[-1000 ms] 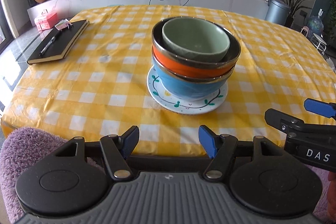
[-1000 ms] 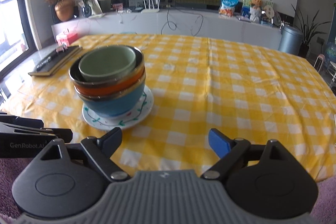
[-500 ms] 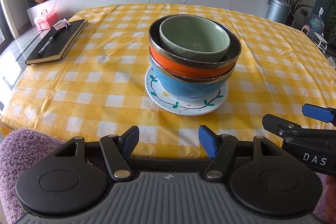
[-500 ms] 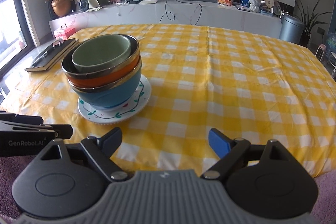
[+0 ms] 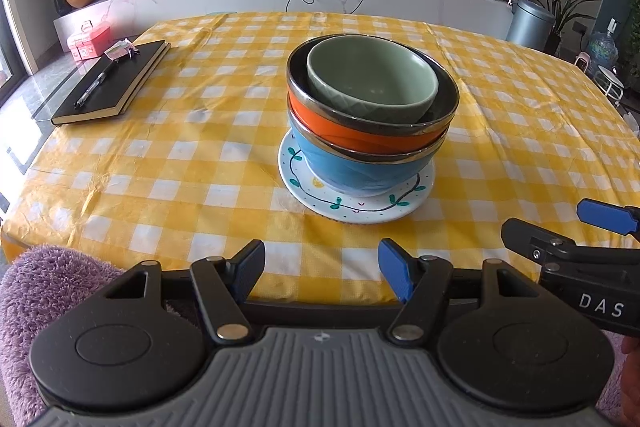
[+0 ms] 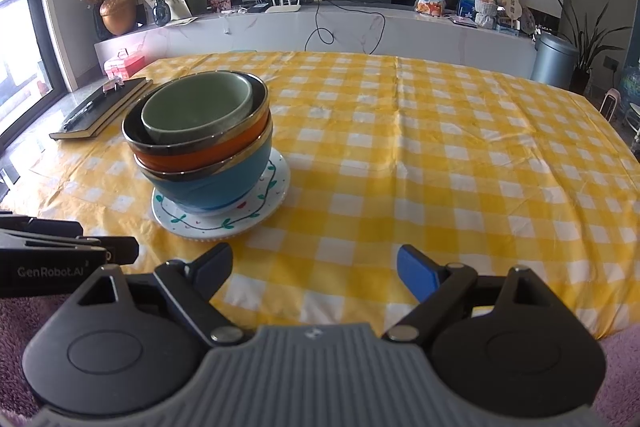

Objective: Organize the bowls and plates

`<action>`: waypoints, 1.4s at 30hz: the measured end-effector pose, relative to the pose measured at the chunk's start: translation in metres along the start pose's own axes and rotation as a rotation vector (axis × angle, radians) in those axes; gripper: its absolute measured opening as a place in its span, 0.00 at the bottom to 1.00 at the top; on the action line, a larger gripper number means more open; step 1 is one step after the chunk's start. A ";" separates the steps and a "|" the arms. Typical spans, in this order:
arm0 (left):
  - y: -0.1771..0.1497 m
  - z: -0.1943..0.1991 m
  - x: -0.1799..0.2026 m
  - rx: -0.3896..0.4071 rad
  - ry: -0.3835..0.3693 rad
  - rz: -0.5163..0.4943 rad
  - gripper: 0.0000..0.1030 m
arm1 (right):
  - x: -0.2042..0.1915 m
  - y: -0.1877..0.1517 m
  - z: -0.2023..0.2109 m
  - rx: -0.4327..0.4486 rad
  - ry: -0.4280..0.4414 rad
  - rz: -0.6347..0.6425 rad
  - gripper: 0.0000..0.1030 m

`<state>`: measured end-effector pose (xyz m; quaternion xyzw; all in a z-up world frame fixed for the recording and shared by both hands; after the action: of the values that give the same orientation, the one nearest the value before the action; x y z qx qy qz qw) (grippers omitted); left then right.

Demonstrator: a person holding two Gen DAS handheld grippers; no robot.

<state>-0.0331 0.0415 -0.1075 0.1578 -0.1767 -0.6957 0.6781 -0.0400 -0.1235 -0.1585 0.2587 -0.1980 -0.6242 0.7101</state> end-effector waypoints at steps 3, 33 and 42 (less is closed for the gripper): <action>0.000 0.001 0.000 0.003 -0.002 0.000 0.74 | 0.000 0.000 0.000 0.002 0.000 0.001 0.85; 0.001 0.004 0.000 0.023 0.006 -0.007 0.74 | -0.001 0.001 0.001 0.001 -0.004 0.011 0.85; 0.001 0.006 0.001 0.027 0.000 -0.011 0.74 | -0.002 0.001 0.002 0.001 -0.006 0.016 0.85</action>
<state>-0.0349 0.0409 -0.1015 0.1681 -0.1853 -0.6970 0.6721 -0.0404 -0.1212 -0.1559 0.2555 -0.2027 -0.6192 0.7143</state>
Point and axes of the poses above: each gripper's, at about its wrist camera, not at the fingertips, and z roughly against the way its jaws point, x to its right, y to its top, the point moved 9 cm from there along -z, roughly the way its jaws point, and after that the axes turned 11 degrees about -x, right-handed, at the moved point
